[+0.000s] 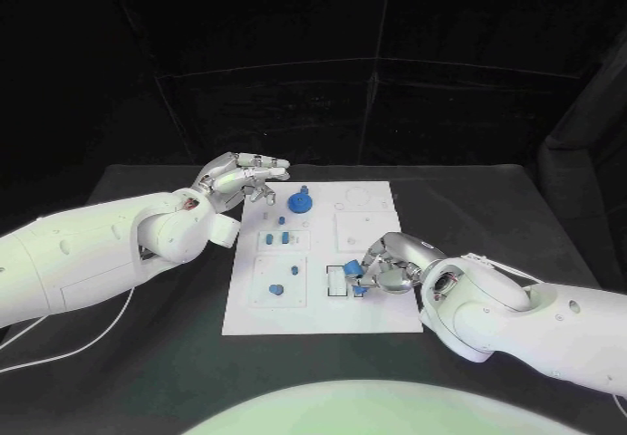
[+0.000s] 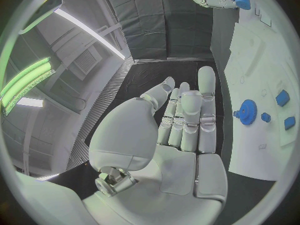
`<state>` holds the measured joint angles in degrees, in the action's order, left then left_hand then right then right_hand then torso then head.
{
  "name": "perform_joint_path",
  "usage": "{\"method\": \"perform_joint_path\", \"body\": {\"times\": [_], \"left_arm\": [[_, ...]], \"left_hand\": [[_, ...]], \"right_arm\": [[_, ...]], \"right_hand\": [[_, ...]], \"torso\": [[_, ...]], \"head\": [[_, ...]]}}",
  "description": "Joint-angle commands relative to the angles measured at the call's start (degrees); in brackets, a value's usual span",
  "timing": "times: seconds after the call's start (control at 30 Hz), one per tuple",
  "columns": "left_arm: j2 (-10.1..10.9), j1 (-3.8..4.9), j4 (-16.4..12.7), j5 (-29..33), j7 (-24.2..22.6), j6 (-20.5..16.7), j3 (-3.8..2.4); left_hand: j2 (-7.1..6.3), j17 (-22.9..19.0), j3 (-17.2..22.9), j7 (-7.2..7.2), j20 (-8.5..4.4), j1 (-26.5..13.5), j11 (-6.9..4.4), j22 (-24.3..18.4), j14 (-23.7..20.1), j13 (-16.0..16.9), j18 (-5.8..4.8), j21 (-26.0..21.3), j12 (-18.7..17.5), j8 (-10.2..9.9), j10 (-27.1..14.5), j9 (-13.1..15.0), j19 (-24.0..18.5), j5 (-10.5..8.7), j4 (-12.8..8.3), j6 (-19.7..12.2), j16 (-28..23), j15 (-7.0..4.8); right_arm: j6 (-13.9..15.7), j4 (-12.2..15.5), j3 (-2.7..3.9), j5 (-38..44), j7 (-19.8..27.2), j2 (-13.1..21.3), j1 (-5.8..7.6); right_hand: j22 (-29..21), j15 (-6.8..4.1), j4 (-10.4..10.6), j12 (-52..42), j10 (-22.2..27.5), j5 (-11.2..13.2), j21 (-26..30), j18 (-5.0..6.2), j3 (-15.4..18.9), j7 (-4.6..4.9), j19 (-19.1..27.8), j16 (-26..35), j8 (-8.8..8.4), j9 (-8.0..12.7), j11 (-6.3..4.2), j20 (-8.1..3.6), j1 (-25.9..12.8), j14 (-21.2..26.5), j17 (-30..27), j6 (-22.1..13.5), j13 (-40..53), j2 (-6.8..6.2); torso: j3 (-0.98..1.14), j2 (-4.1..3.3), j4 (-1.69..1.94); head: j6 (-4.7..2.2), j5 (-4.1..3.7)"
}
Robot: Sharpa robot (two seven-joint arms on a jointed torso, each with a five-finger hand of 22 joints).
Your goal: Assemble the parts on the task board
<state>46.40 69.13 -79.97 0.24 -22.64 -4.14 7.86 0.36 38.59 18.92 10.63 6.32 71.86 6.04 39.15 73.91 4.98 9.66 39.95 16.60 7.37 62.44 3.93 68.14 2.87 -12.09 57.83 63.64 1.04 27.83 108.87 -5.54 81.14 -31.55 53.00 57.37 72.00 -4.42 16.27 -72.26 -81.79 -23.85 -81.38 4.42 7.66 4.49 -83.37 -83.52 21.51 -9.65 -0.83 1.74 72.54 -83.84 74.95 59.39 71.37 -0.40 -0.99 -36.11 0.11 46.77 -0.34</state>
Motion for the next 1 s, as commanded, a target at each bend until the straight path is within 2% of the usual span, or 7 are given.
{"method": "perform_joint_path", "body": {"times": [0.03, 0.23, 0.53, 0.7, 0.77, 0.83, 1.0], "left_arm": [[-0.1, 0.07, -0.2, 0.2, -0.3, 0.7, -0.04], [-0.1, 0.07, -0.2, 0.2, -0.2, 0.7, -0.04], [-0.2, 0.08, -0.2, 0.2, -0.1, 0.8, -0.04], [-0.2, 0.08, -0.2, 0.2, -0.1, 0.8, -0.04], [-0.2, 0.08, -0.2, 0.2, -0.1, 0.8, -0.04], [-0.2, 0.08, -0.2, 0.2, 0.0, 0.9, -0.04], [-0.3, 0.08, -0.1, 0.2, 0.0, 0.9, -0.04]], "left_hand": [[0.22, -0.1, -0.3, -0.20, 0.37, -0.1, -0.08, -0.1, -0.5, 0.1, 0.77, -0.2, 0.1, 0.3, -0.4, 0.0, 0.0, -0.04, -0.1, -0.4, 0.2, -0.02], [0.22, -0.1, -0.3, -0.20, 0.37, -0.1, -0.08, -0.1, -0.5, 0.1, 0.77, -0.2, 0.1, 0.3, -0.4, 0.0, 0.0, -0.04, -0.1, -0.4, 0.2, -0.02], [0.22, -0.1, -0.4, -0.17, 0.39, -0.1, -0.05, -0.1, -0.5, 0.1, 0.77, -0.3, 0.2, 0.4, -0.6, 0.0, 0.0, -0.04, -0.1, -0.5, 0.2, 0.00], [0.22, -0.1, -0.4, -0.17, 0.39, -0.1, -0.05, -0.1, -0.5, 0.1, 0.77, -0.3, 0.2, 0.4, -0.6, 0.0, 0.0, -0.04, -0.1, -0.5, 0.2, 0.00], [0.22, -0.1, -0.4, -0.17, 0.39, -0.1, -0.05, -0.1, -0.5, 0.1, 0.77, -0.3, 0.2, 0.4, -0.6, 0.0, 0.0, -0.04, -0.1, -0.5, 0.2, 0.00], [0.22, -0.1, -0.4, -0.17, 0.39, -0.1, -0.05, -0.1, -0.5, 0.1, 0.77, -0.3, 0.2, 0.4, -0.6, 0.0, 0.0, -0.04, -0.1, -0.5, 0.2, 0.00], [0.22, -0.1, -0.4, -0.17, 0.39, -0.1, -0.05, -0.1, -0.5, 0.1, 0.77, -0.3, 0.2, 0.4, -0.6, 0.0, 0.0, -0.04, -0.1, -0.5, 0.2, 0.00]], "right_arm": [[1.0, -0.4, 0.04, -2.5, 0.5, -0.9, 0.09], [-2.7, -2.2, 0.04, -3.1, -1.6, -3.0, 0.10], [-2.8, -4.4, 0.05, -2.8, -4.2, -5.8, 0.11], [-2.7, -5.0, 0.05, -2.2, -4.8, -6.5, 0.12], [-2.6, -5.3, 0.05, -1.8, -4.7, -6.8, 0.12], [-2.2, -5.6, 0.05, -1.4, -4.6, -7.0, 0.12], [-1.7, -5.9, 0.05, -0.3, -4.9, -7.2, 0.13]], "right_hand": [[0.1, -0.42, 0.0, -0.2, -0.1, -0.2, -0.2, -0.89, 0.3, -1.04, -0.3, -0.3, 0.18, -1.5, -0.18, -0.29, 0.3, -3.8, 0.7, 1.5, 0.0, 0.40], [0.2, -0.59, 0.4, 0.2, -0.3, 1.7, -0.3, -0.92, 1.7, -1.37, -0.3, -0.4, 0.36, -2.3, -0.41, -0.43, -1.9, -3.8, 0.9, 2.5, 0.1, 1.26], [-0.1, -0.85, 0.3, 3.0, 0.5, 3.5, -0.1, -0.86, 3.0, -1.76, -0.2, -0.3, 0.50, -3.2, -0.75, -0.64, -3.1, -3.7, 0.9, 3.2, -2.3, 1.98], [-0.2, -1.02, 0.3, 2.9, 0.1, 8.3, 0.1, -0.84, 4.7, -2.02, -0.1, -0.2, 0.75, -4.0, -0.96, -0.81, -4.6, -3.6, 0.8, 3.8, -1.8, 1.85], [-0.4, -1.02, 0.4, 3.2, 0.2, 10.9, 0.2, -0.81, 6.0, -1.99, -0.1, -0.1, 0.68, -4.3, -0.92, -0.85, -5.7, -3.6, 0.7, 3.7, -1.8, 0.52], [-0.7, -0.80, 0.6, 4.6, 0.9, 14.2, 0.5, -0.77, 6.2, -1.59, 0.2, 0.6, 0.16, -4.7, -0.54, -0.66, -8.0, -3.4, -0.4, 2.5, -2.7, -2.86], [-1.3, -0.42, 0.7, 7.2, 2.3, 16.5, 0.9, -0.63, 3.6, -1.14, 0.6, 1.2, -0.13, -5.4, -0.18, -0.41, -12.1, -3.2, -1.3, 1.3, -4.5, -7.14]], "torso": [[-0.04, -0.05, 0.02], [-0.09, -0.04, 0.10], [0.00, -0.05, -0.04], [-0.04, -0.02, -0.07], [-0.01, 0.00, -0.15], [-0.03, 0.01, -0.17], [0.00, 0.02, -0.12]], "head": [[0.09, 0.19], [0.14, 0.35], [0.14, 0.73], [0.25, 0.86], [0.30, 0.93], [0.27, 0.92], [0.28, 0.95]]}}
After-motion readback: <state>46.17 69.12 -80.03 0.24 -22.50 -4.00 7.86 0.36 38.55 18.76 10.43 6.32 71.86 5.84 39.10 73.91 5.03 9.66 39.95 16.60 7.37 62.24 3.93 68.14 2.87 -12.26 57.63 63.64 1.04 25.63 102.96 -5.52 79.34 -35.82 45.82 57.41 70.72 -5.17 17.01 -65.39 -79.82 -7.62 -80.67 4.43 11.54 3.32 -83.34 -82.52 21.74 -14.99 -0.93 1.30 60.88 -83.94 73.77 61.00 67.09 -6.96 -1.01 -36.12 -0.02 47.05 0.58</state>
